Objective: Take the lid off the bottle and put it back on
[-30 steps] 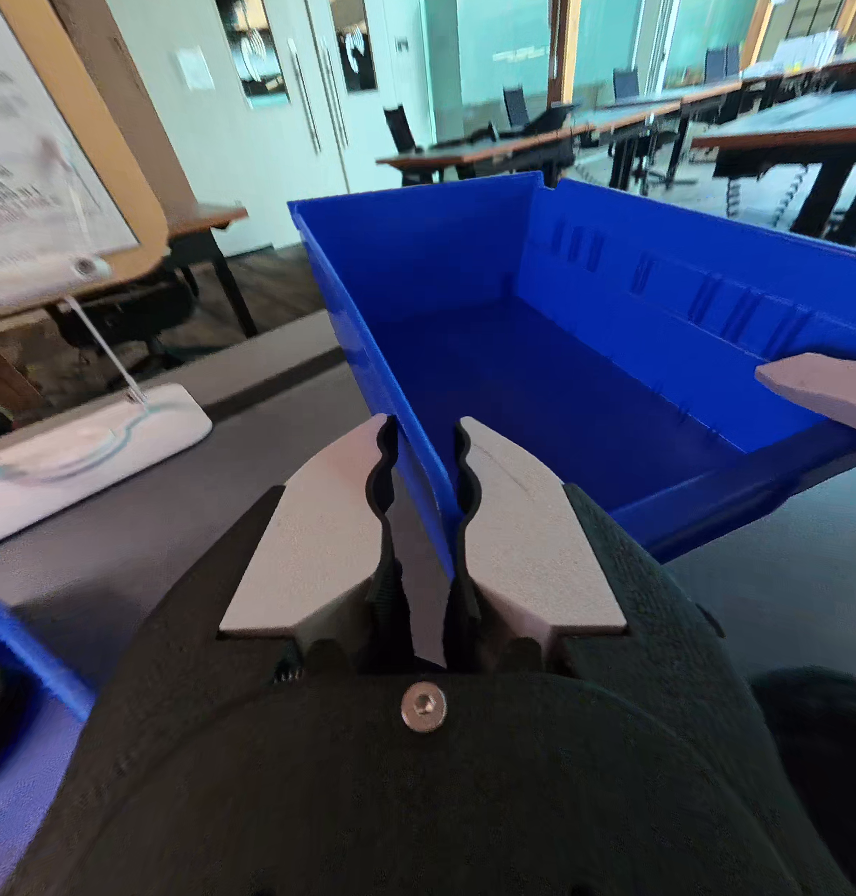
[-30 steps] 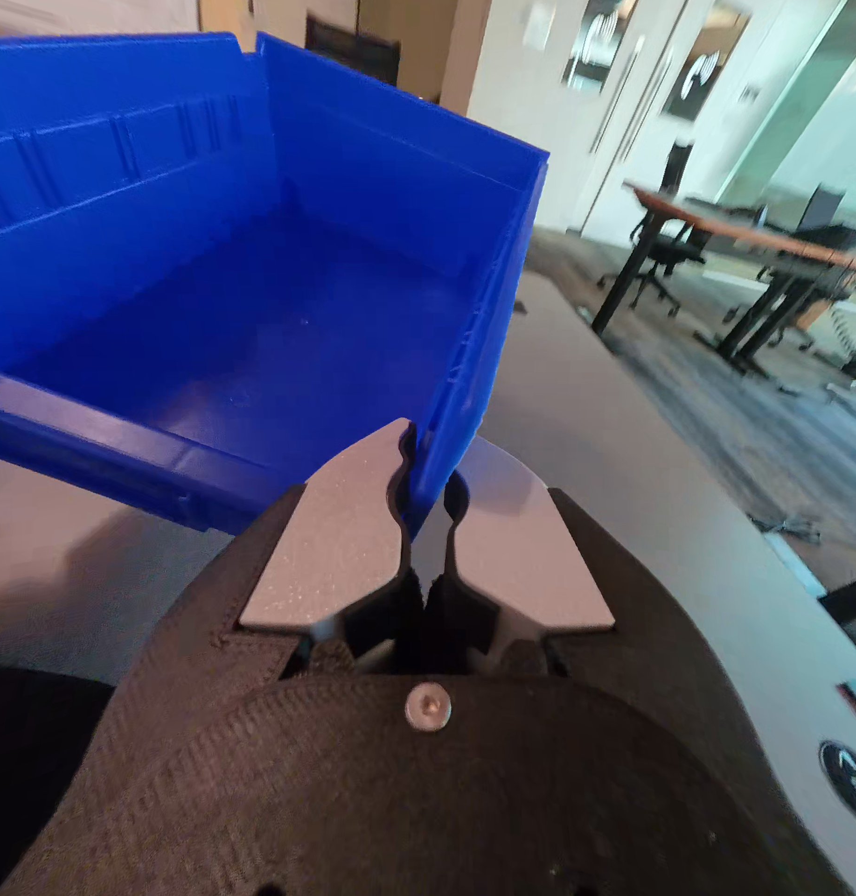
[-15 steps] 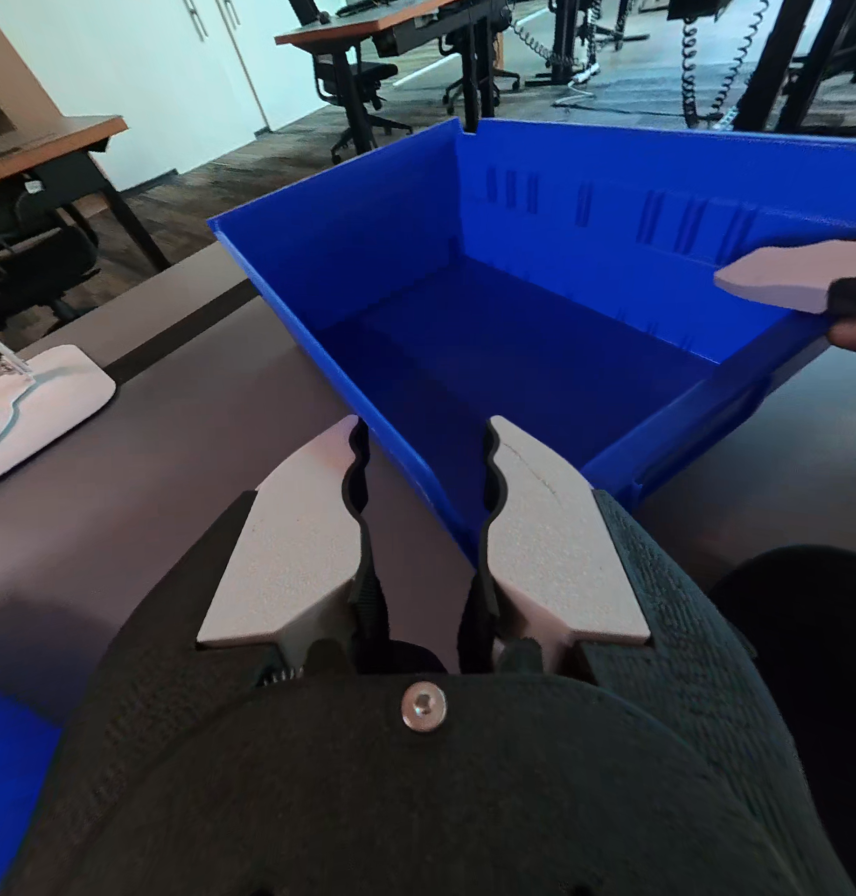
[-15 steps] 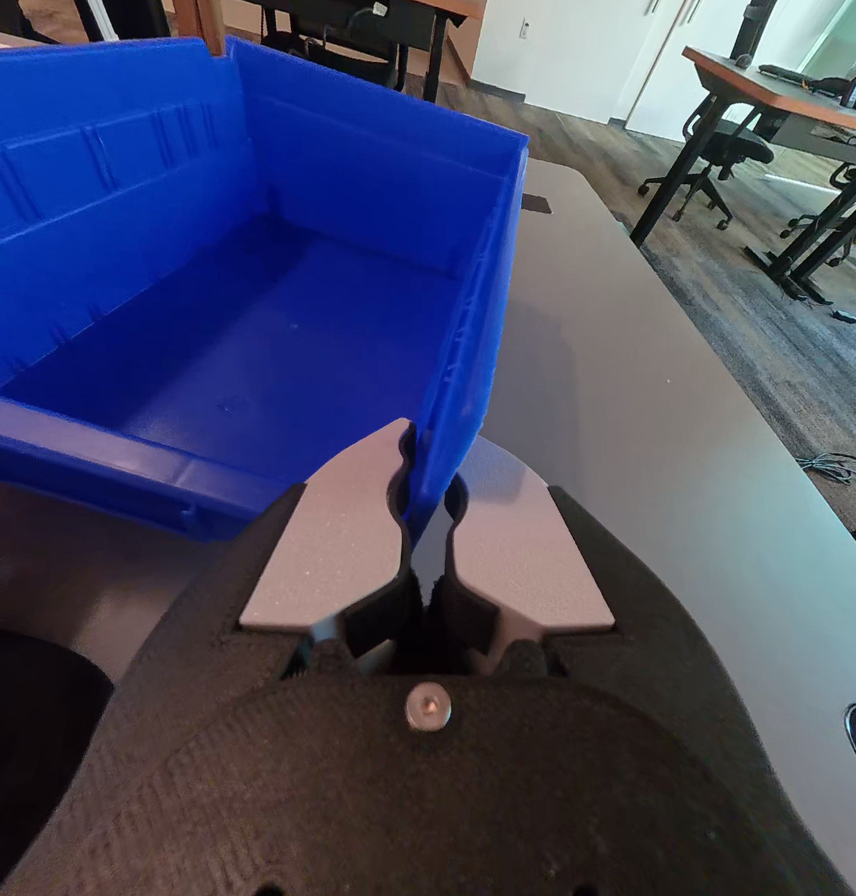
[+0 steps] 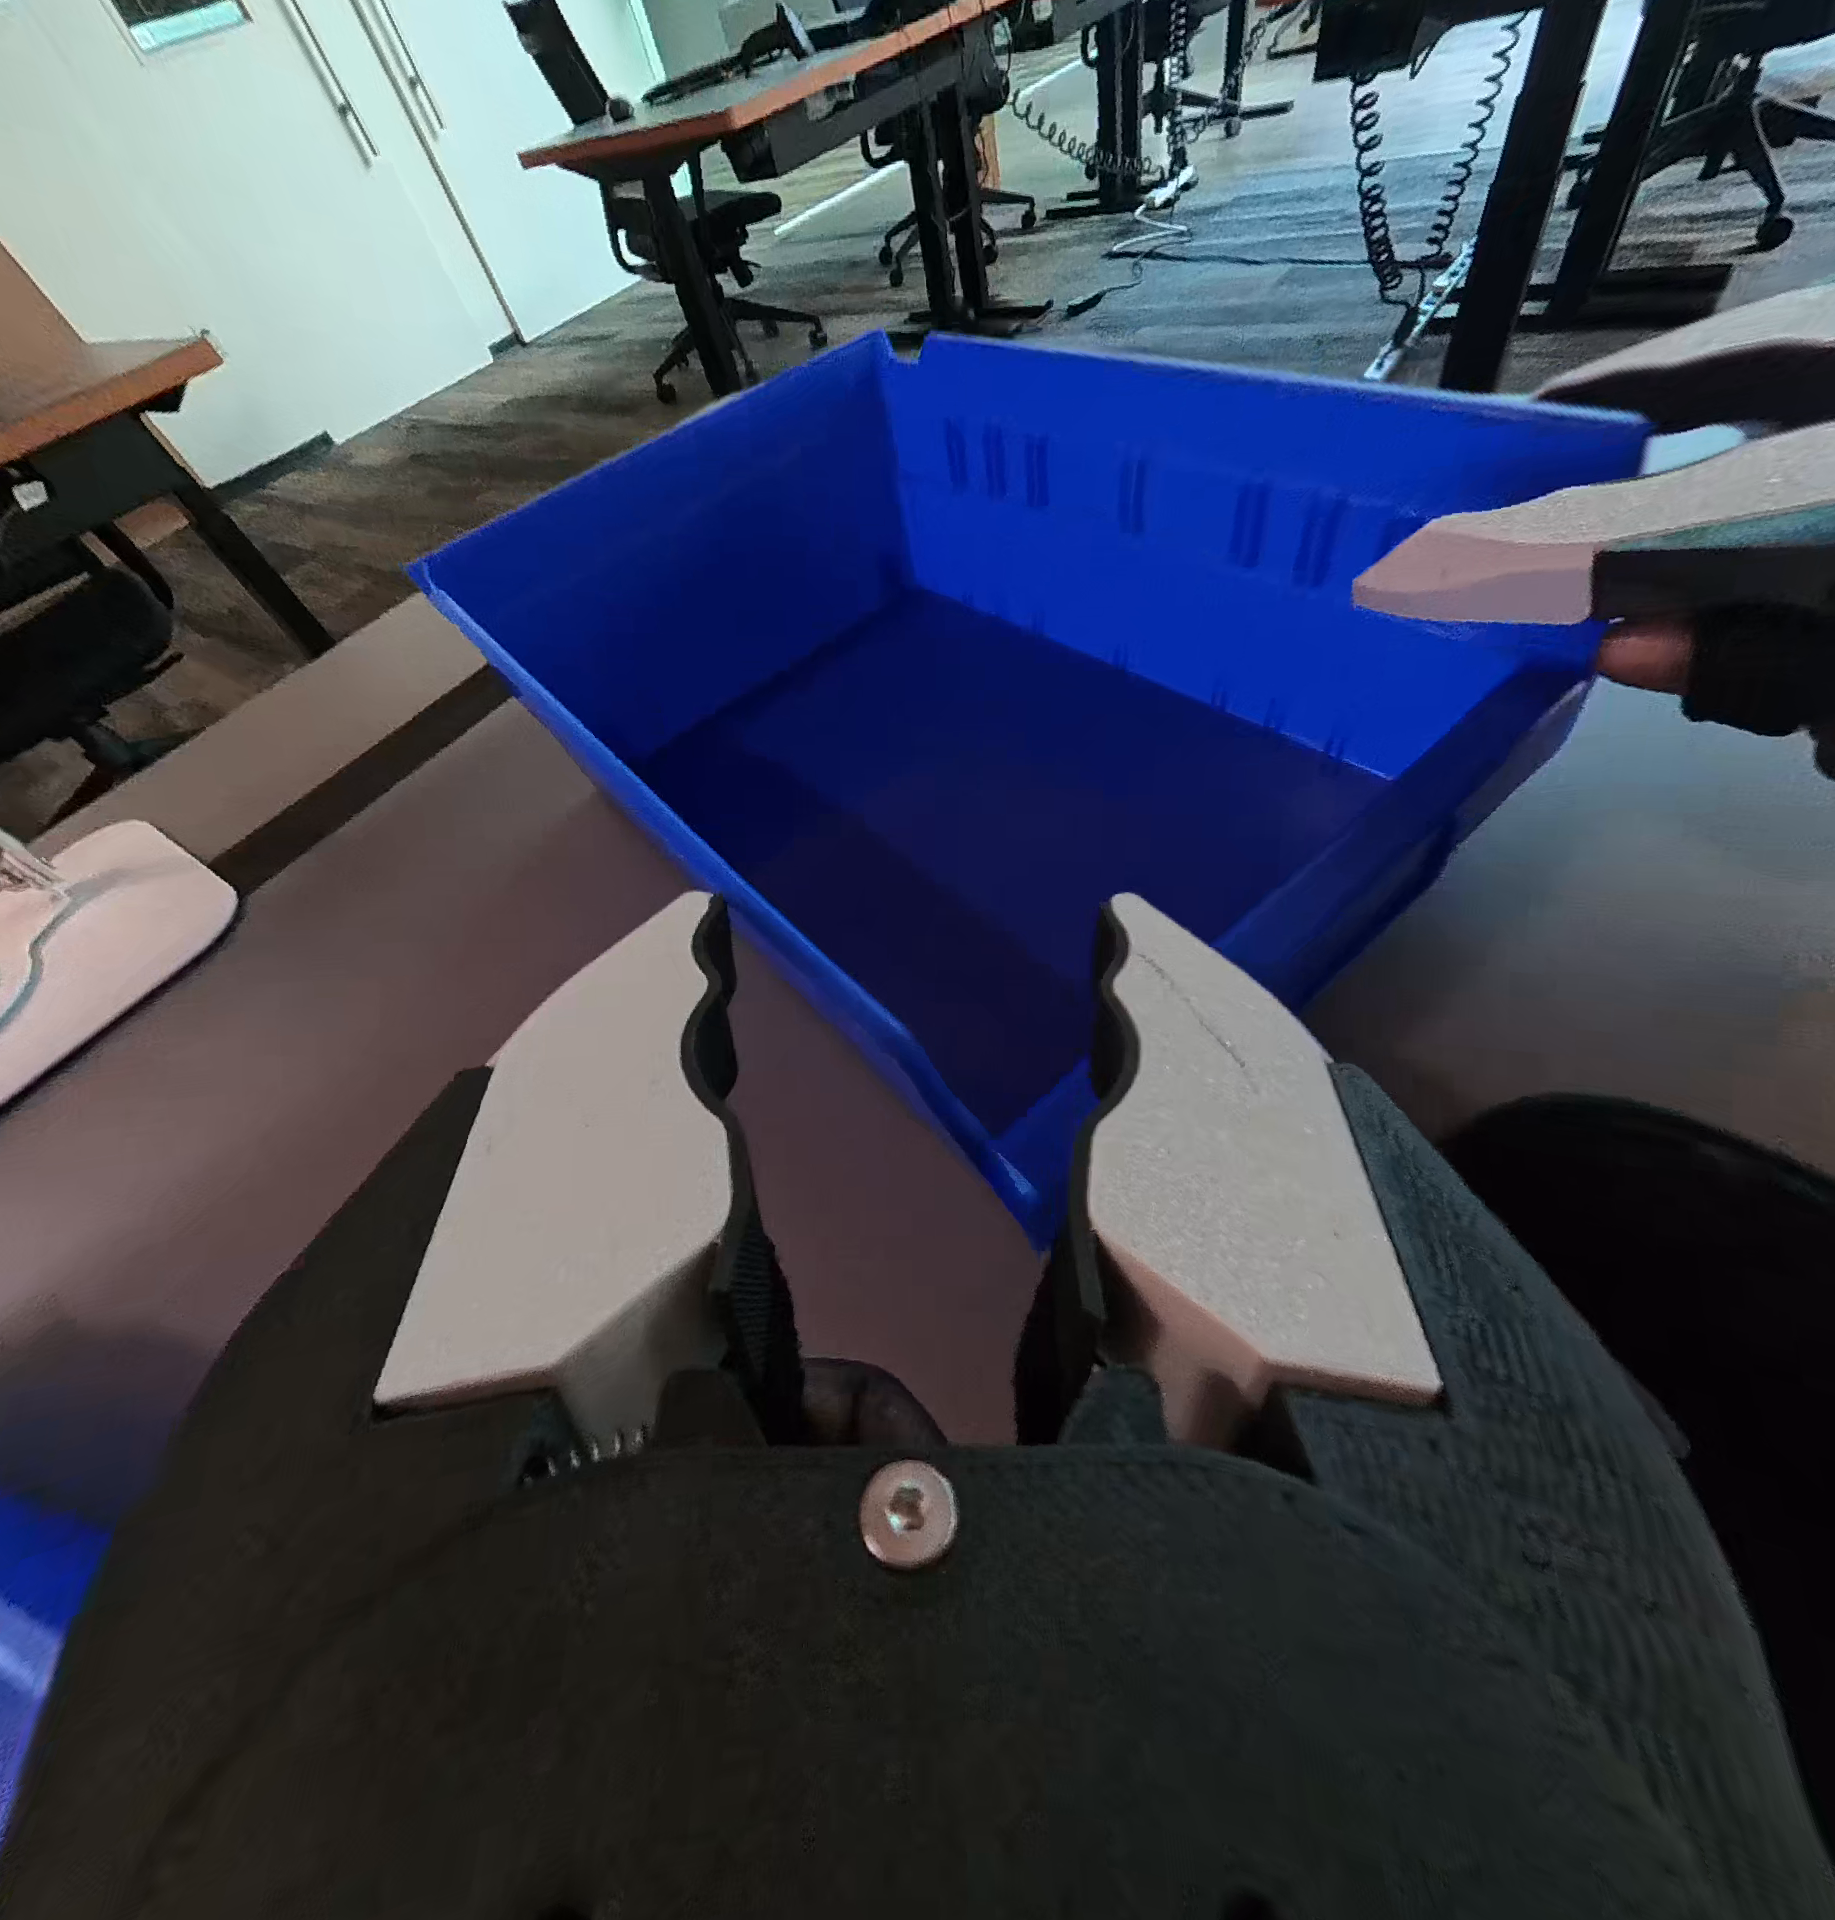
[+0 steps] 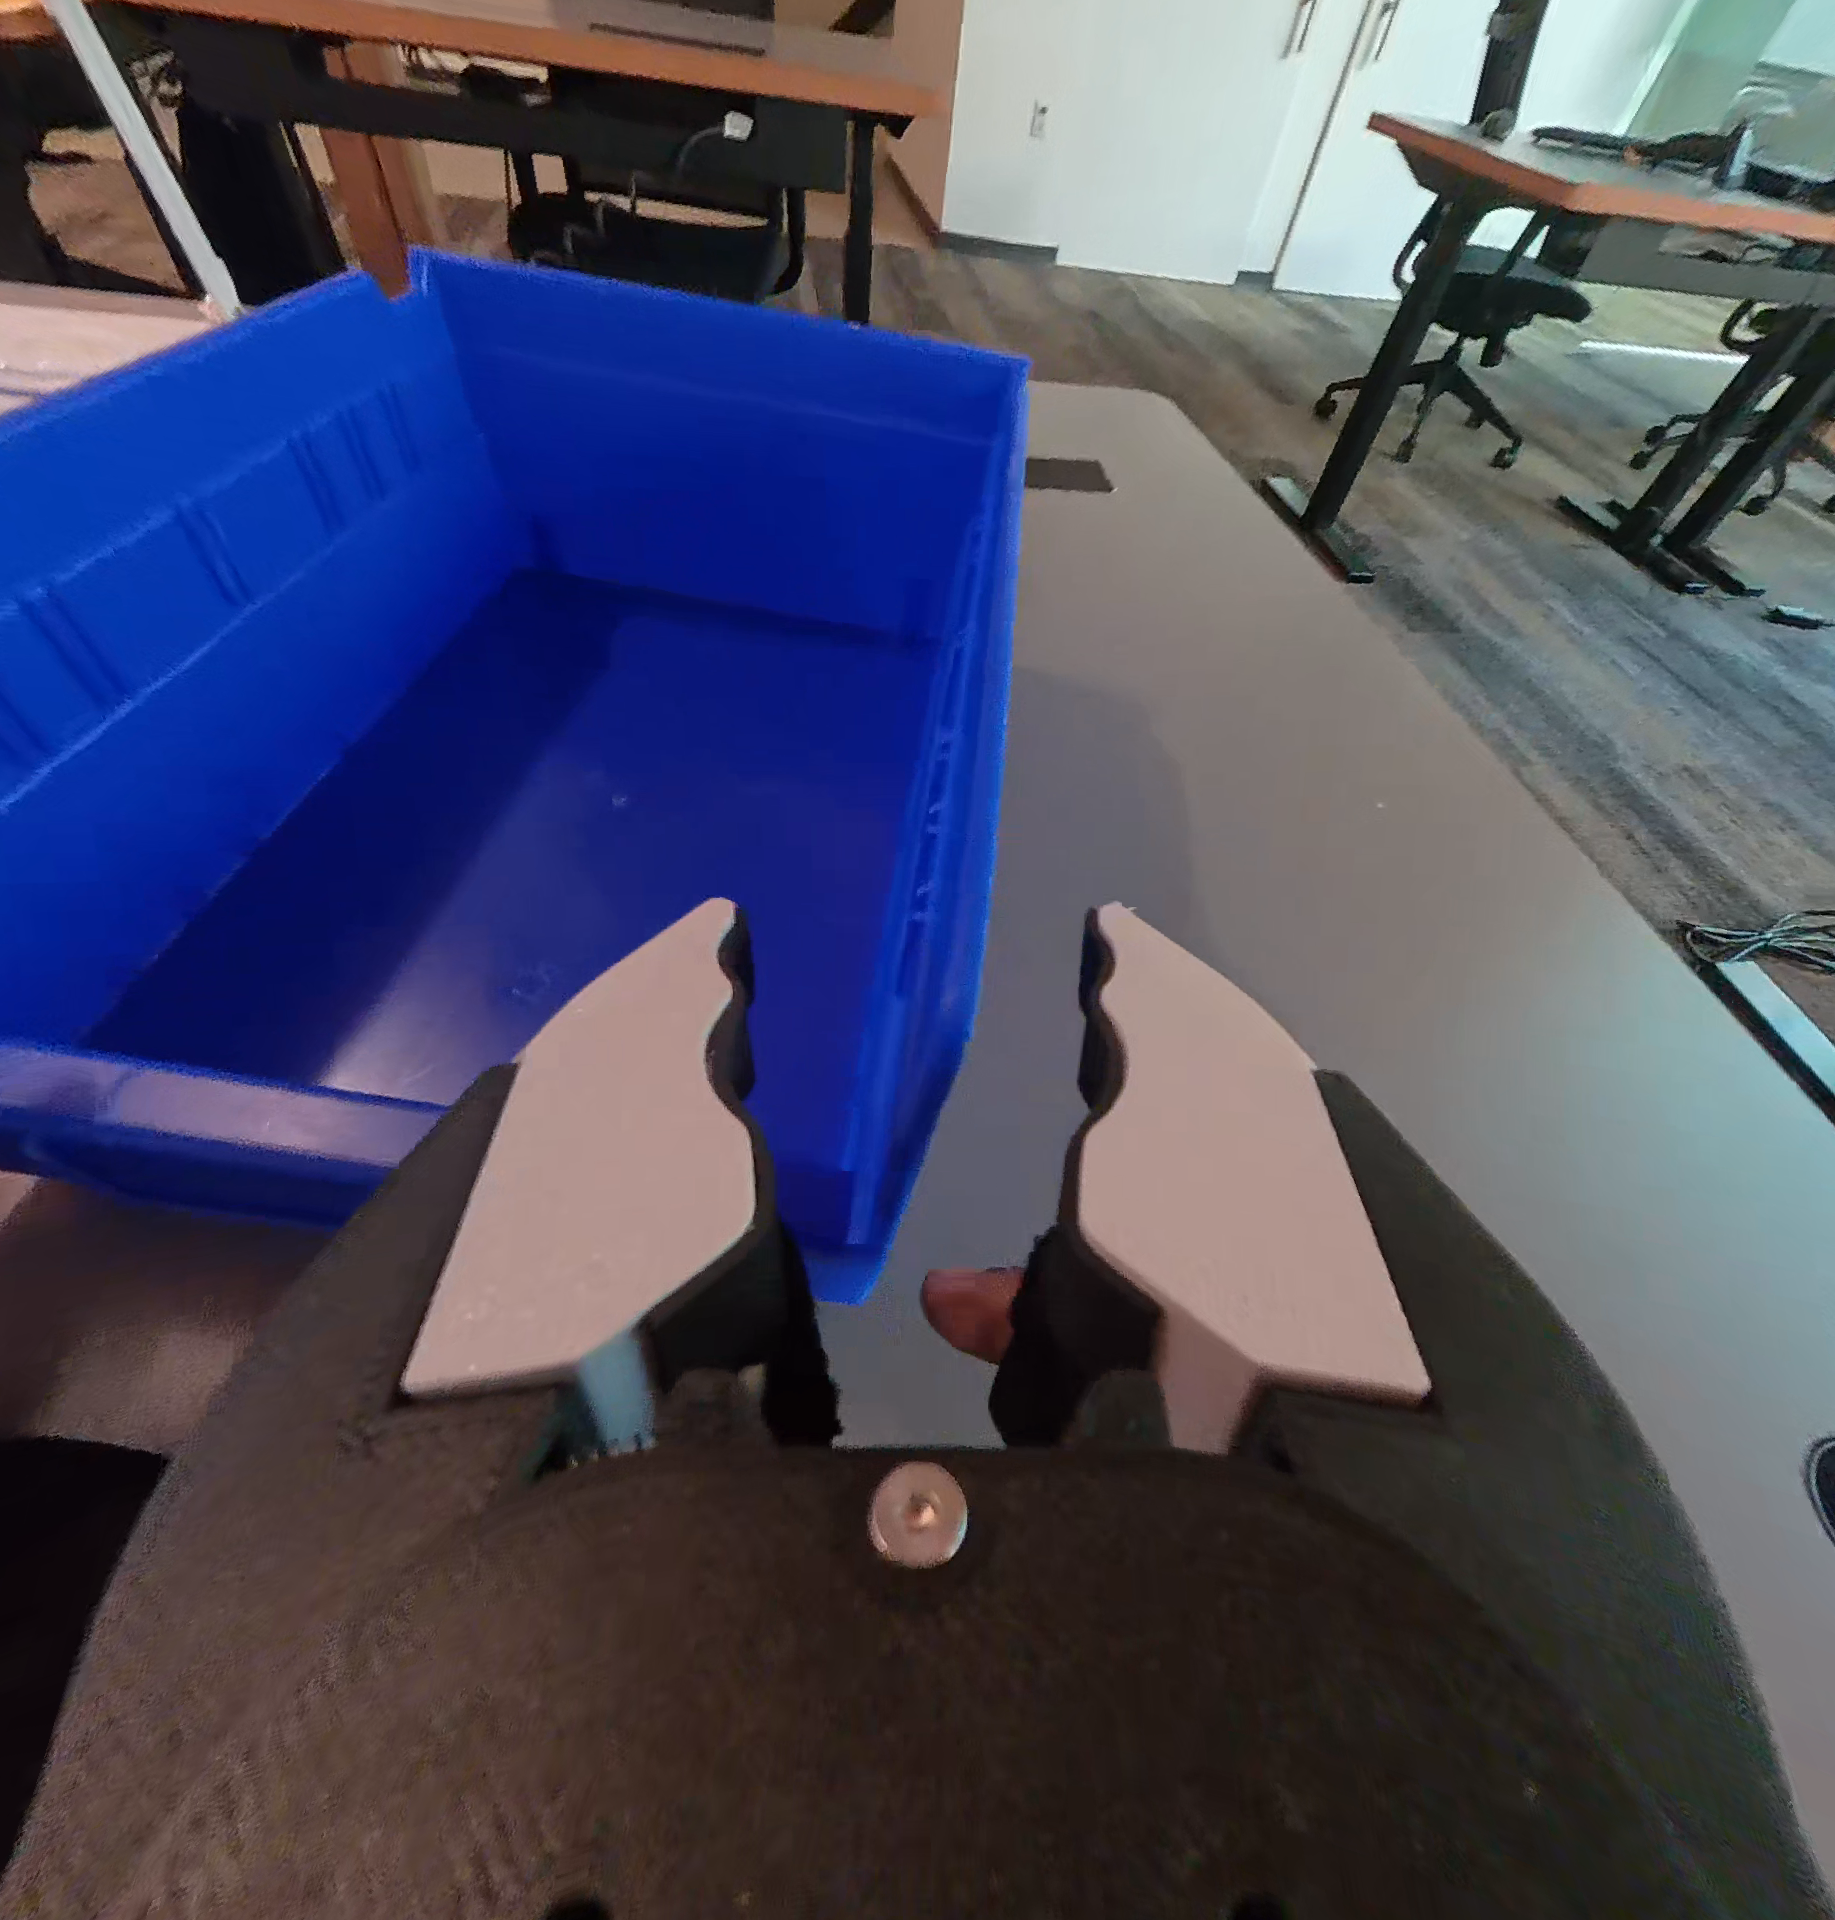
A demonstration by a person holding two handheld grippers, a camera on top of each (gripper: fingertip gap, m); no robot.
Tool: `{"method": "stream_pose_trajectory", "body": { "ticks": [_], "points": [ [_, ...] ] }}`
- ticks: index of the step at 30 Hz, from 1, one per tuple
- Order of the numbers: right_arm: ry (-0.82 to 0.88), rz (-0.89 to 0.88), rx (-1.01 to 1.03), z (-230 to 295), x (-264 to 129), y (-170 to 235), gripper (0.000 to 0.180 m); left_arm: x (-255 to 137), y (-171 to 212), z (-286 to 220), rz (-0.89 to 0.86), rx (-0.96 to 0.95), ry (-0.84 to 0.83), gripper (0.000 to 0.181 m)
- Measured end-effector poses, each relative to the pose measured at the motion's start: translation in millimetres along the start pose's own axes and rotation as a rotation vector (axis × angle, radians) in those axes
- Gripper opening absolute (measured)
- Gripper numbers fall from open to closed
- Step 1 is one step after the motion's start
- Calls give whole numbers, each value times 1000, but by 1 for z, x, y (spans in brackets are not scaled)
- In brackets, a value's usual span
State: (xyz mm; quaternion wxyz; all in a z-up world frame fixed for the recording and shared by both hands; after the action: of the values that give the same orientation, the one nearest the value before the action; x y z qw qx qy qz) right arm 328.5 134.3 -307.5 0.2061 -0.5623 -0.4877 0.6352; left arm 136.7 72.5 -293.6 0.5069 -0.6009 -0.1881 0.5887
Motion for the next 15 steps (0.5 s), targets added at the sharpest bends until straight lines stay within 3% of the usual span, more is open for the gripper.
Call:
{"method": "stream_pose_trajectory", "body": {
  "ticks": [9, 15],
  "points": [
    [1, -31, -26, 5, -5, -6, 66, -49, -6, -1, -66, 97, -24, 68],
    [21, -23, -69, 8, -7, -8, 66, -98, 48, 39, 95, 176, -116, 69]
  ]
}}
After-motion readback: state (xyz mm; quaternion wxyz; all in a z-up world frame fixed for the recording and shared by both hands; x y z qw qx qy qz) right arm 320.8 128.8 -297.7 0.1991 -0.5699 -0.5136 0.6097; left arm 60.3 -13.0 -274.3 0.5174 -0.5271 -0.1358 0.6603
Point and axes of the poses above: each gripper's, where its closed fingertips meet, x out along the fingers, y out of its underside, z = x × y across the jaws, the point moved 4 cm from there along -x, back along the fingers, and after that the axes turned 13 degrees about z, right-handed, at the moved point
